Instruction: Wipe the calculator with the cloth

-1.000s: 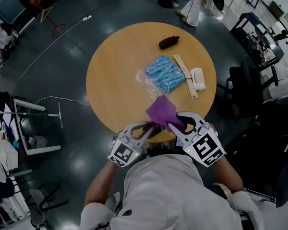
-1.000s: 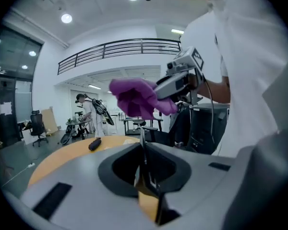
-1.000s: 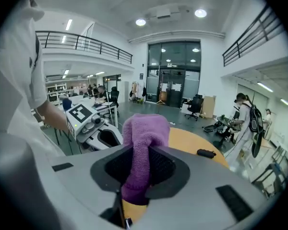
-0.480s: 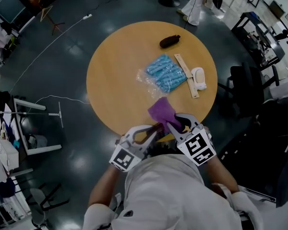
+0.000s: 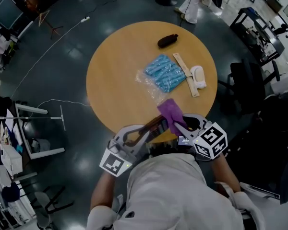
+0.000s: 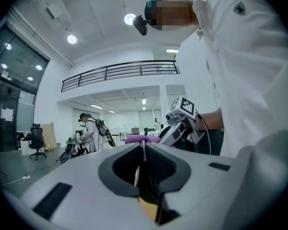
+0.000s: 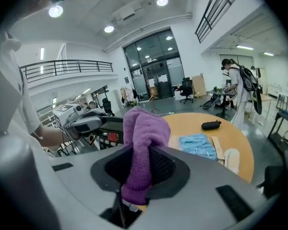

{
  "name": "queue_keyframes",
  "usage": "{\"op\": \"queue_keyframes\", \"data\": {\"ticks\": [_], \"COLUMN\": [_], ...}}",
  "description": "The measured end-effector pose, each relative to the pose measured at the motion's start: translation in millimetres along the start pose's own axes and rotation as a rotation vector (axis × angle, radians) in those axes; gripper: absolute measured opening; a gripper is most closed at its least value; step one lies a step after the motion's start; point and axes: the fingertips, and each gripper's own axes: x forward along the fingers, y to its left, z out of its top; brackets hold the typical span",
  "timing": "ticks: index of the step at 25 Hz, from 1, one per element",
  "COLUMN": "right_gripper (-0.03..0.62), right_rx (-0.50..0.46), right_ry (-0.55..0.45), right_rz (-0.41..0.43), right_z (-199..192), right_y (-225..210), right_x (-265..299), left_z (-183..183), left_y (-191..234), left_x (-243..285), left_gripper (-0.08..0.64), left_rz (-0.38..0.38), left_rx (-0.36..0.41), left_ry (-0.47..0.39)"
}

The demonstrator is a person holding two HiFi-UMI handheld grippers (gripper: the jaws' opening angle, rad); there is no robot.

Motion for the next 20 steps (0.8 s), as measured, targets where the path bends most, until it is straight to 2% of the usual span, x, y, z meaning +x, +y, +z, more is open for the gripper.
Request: {"op": "queue_keyframes", "data": {"ticks": [5,9,10,13,15,18,20], "right_gripper": [0.084,0.084,0.084,0.084,0.084,0.084,0.084], "right_rx": [0.096,0.144,0.154,0.173,0.164,0.118,0.059], "right_ry": [0.012,0.044,0.053,0.1,0.145,0.172,0.148], "right_rz": [0.057,0.094,0.106,0.151,0.166,0.146,0.148], "right_z": [-21,-45,-51,-71,-86,-92,-76], "right_y": [0,4,6,13,13,-3,-19], "right_x": [9,15,17,24,27,16,-1], "left_z": [1,-6,-4,7,12,19,25], "left_y": [3,3,3,-1,-5,-13,-20], "left_x": [-2,-6,-6,-3,-1,-2,-3], "left_gripper": [0.043,0.043,0.043,0.043,0.043,0.043,0.043], "left_rz": [0.003,0.038,0.035,0.004,-0.01,-0.038,-0.07], "left_rx": [-0.021,-0.154,-0.143,-0.032,0.006,0.028,0.052], "left_ry": [-0.001,0.014,0.013,-0.003,-0.015,-0.029,-0.036]}}
